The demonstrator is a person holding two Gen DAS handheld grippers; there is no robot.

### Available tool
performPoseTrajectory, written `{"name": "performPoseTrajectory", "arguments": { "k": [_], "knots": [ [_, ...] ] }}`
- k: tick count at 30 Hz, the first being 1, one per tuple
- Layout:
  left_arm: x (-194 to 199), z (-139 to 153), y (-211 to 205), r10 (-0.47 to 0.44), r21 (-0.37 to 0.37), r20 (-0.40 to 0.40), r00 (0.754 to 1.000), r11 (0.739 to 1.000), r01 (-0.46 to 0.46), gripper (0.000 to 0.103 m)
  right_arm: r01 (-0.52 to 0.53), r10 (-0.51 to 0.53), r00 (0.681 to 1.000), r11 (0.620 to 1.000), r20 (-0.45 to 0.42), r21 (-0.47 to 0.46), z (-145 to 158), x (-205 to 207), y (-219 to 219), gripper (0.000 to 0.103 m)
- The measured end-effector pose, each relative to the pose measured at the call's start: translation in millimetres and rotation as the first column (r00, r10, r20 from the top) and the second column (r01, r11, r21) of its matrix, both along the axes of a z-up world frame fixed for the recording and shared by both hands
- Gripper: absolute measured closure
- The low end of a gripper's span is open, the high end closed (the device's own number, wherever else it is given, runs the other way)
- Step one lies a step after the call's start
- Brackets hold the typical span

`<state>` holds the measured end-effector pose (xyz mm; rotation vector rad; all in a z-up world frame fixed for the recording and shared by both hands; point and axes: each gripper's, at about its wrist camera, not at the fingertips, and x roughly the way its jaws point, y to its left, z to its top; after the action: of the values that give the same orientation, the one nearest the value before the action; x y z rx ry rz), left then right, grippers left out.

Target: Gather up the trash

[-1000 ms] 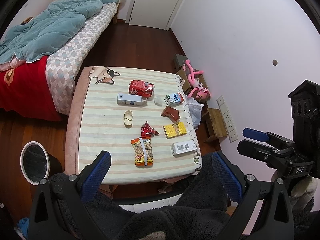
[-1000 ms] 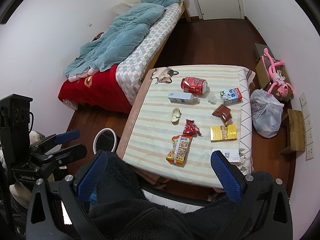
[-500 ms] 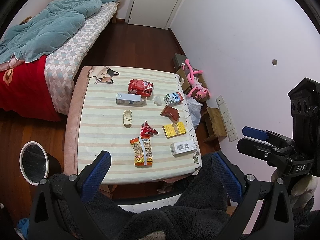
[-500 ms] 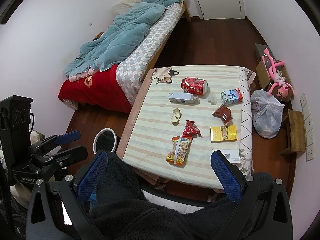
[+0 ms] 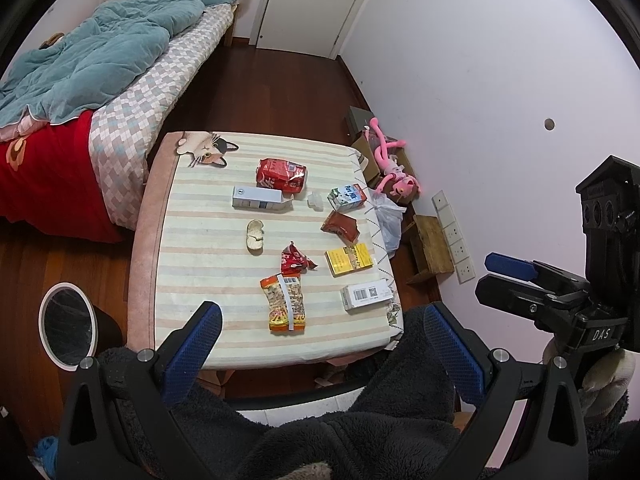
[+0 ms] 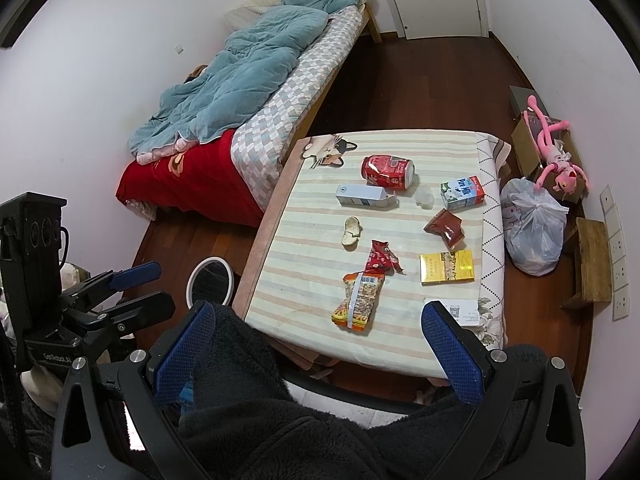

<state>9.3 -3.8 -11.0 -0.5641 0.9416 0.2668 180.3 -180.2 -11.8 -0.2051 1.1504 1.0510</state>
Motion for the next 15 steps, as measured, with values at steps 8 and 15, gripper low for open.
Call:
{"name": "performPoseTrajectory", "arguments": {
  "k": [8, 15],
  "knots": [
    [0.1, 0.2, 0.4, -0.001, 0.001, 0.000, 1.000, 1.000, 0.001, 0.000, -0.003, 0.003, 1.000, 1.000, -0.001, 0.000, -0.9, 2.0, 0.1, 0.000],
    [0.6, 0.2, 2.5, 0.006, 0.003, -0.009, 1.000, 1.000, -0.006, 0.000, -0.003, 0.003, 1.000, 1.000, -0.003, 0.000, -1.1, 2.2, 0.2, 0.000]
  ]
}}
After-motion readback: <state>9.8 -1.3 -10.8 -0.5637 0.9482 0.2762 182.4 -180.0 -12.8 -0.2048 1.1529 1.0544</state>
